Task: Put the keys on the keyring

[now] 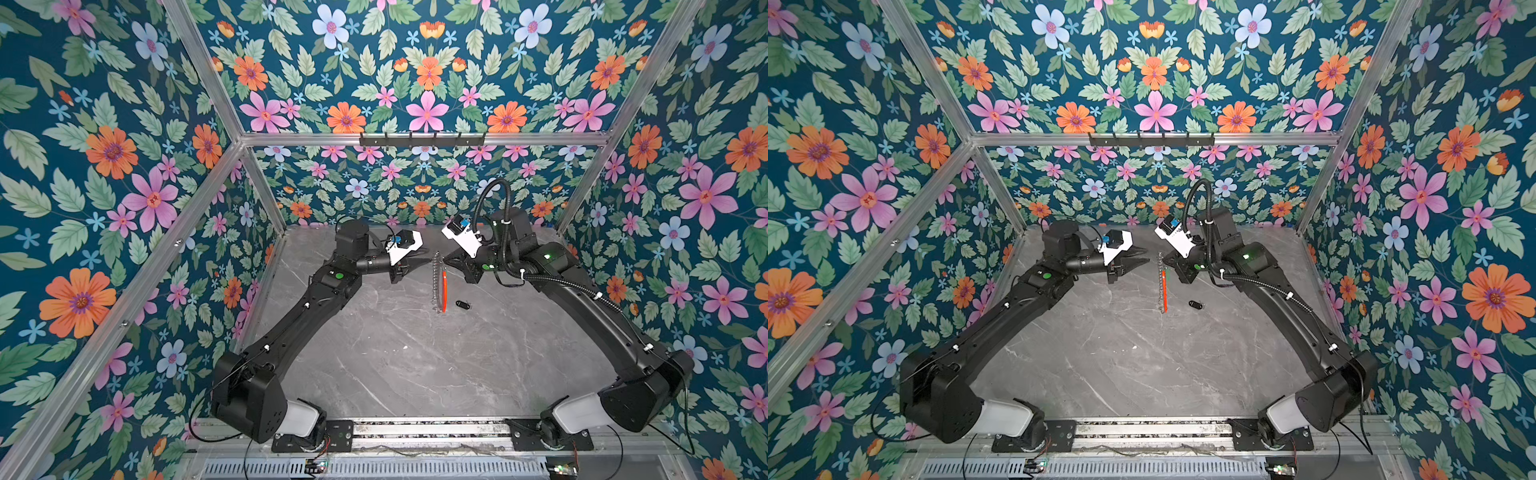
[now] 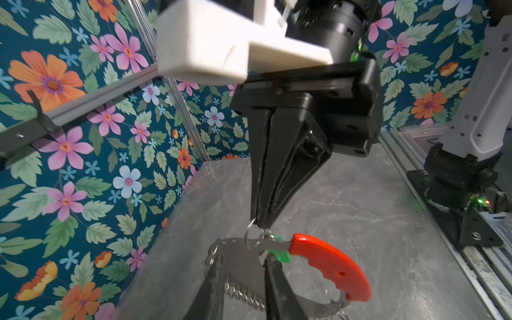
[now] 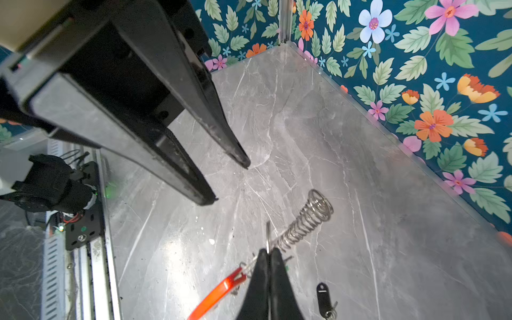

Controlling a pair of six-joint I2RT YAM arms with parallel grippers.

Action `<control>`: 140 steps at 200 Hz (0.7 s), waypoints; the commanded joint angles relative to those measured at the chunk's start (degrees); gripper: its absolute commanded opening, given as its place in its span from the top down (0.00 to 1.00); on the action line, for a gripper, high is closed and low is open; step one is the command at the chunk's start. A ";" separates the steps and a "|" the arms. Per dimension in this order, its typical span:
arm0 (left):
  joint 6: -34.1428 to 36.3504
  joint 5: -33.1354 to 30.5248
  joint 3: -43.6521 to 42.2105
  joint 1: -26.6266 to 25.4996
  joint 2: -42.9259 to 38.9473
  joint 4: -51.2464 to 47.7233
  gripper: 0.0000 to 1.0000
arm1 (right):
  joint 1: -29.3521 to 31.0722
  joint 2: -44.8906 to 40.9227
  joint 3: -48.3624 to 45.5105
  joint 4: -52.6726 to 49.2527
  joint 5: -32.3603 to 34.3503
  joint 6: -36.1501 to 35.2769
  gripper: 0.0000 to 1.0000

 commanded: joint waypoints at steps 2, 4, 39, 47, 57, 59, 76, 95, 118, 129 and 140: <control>3.45 3.15 1.56 0.08 1.00 -4.63 0.73 | 0.79 -0.47 0.32 -1.02 1.50 -4.11 1.00; 3.41 3.27 1.69 0.08 1.10 -4.63 0.73 | 0.86 -0.44 0.32 -1.03 1.57 -4.16 1.00; 3.27 5.32 3.03 -0.18 2.62 -3.93 0.73 | 1.53 -0.37 0.10 -1.15 0.62 -4.45 1.00; 3.29 5.55 3.28 -0.27 2.87 -3.84 0.72 | 1.57 -0.38 0.14 -1.12 0.14 -4.41 1.00; 3.20 5.84 3.72 -0.44 3.30 -3.84 0.72 | 1.78 -0.27 0.19 -0.98 -0.20 -4.40 1.00; 3.15 5.90 3.77 -0.44 3.35 -3.84 0.72 | 1.81 -0.29 0.15 -0.99 -0.24 -4.38 1.00; 2.98 6.19 4.23 -0.70 3.87 -3.84 0.73 | 2.25 -0.14 0.23 -1.03 -0.17 -4.41 1.00; 2.92 6.43 4.71 -1.06 4.44 -3.84 0.73 | 2.67 -0.11 0.28 -1.13 -0.34 -4.38 1.00; 2.64 6.70 4.99 -1.30 5.01 -4.10 0.76 | 2.74 -0.77 0.04 -0.28 -0.77 -3.83 1.00; 2.59 6.50 4.92 -1.32 5.09 -4.32 0.78 | 2.70 -1.18 -0.19 0.29 -1.11 -3.64 1.00; 2.64 6.56 4.96 -1.32 5.19 -4.61 0.81 | 2.73 -1.48 -0.36 0.68 -1.31 -3.42 1.00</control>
